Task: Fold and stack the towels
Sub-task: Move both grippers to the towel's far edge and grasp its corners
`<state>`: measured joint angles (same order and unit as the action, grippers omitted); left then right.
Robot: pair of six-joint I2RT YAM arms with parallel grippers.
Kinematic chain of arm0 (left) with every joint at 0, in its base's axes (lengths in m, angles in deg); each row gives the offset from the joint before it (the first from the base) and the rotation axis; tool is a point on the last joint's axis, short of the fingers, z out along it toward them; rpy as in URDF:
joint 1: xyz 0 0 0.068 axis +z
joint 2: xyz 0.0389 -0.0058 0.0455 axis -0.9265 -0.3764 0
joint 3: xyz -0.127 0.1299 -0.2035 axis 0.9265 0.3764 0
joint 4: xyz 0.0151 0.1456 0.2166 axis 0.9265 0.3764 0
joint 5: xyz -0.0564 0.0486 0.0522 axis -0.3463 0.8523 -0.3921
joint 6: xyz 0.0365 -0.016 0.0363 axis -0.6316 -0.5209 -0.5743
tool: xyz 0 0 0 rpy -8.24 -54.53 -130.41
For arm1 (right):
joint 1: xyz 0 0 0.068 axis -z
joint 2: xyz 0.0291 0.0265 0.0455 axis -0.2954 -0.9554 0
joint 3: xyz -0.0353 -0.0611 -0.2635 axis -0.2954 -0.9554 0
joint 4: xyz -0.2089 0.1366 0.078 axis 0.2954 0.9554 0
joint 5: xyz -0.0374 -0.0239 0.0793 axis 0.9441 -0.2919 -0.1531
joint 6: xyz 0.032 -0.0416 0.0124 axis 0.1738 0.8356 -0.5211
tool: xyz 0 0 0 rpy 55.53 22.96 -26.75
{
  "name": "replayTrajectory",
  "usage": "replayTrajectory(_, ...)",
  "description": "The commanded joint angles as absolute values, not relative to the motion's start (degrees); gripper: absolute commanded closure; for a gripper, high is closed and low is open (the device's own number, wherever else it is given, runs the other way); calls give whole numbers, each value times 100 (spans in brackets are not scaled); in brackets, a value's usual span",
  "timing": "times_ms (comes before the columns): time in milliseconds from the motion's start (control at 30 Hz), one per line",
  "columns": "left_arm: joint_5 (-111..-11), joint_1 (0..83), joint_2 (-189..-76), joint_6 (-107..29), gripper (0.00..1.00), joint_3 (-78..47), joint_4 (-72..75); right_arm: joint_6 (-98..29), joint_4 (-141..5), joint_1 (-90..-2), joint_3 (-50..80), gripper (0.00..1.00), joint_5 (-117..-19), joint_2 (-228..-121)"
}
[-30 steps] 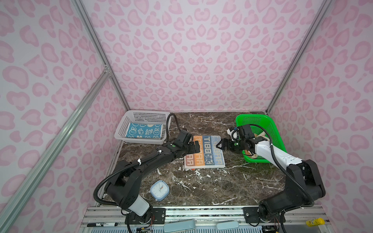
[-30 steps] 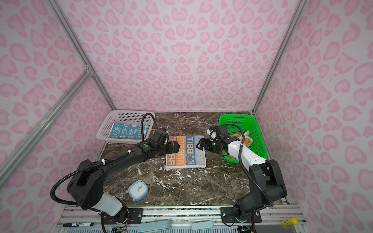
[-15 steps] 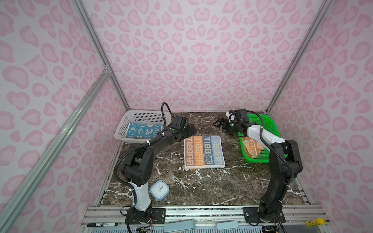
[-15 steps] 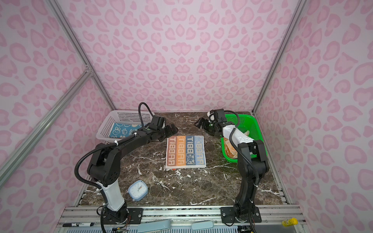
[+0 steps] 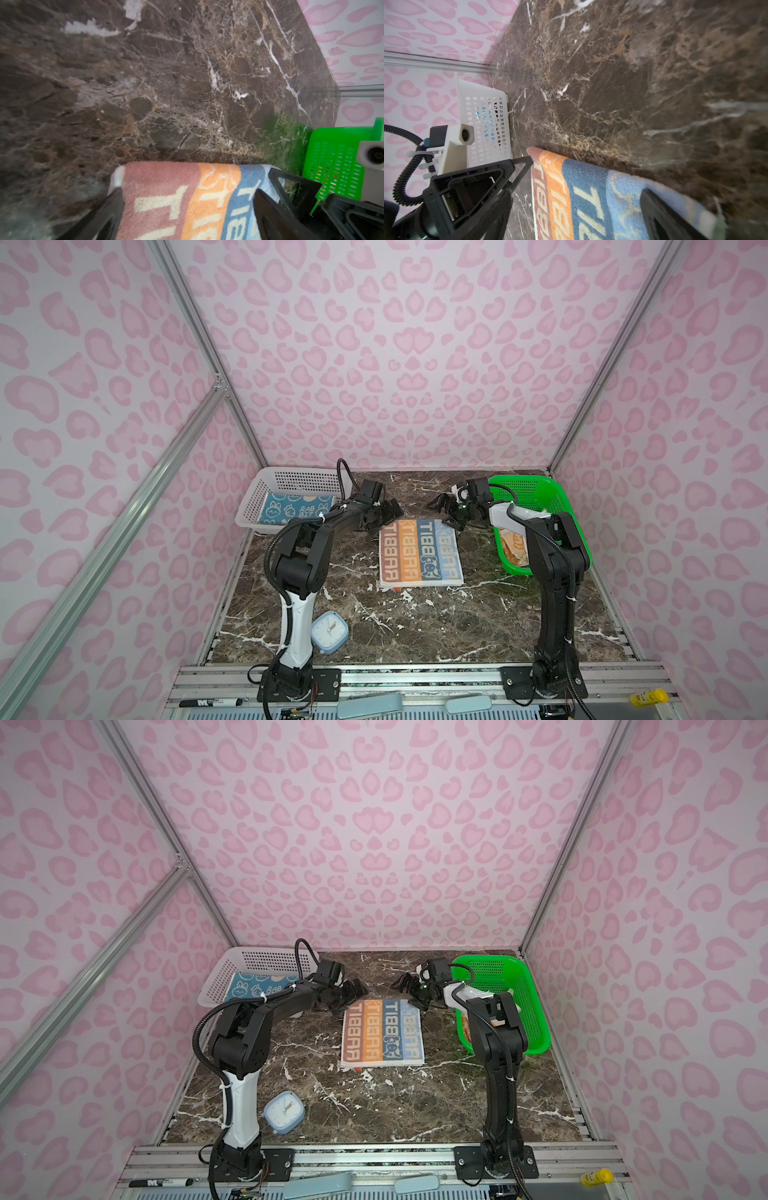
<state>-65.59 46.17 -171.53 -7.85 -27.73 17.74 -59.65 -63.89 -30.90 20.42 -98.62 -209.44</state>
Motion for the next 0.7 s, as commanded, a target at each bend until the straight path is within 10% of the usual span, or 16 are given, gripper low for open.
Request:
replayTrajectory(0, -6629, 4652, -17306, -986, 2, -2722, 1713, -5593, -6180, -2982, 1972, 2, -9714, -21000)
replayTrajectory(667, -5773, 4527, -16381, -2551, 2, -2511, 1771, -3227, -3536, -3068, 3102, 2, -7839, -20593)
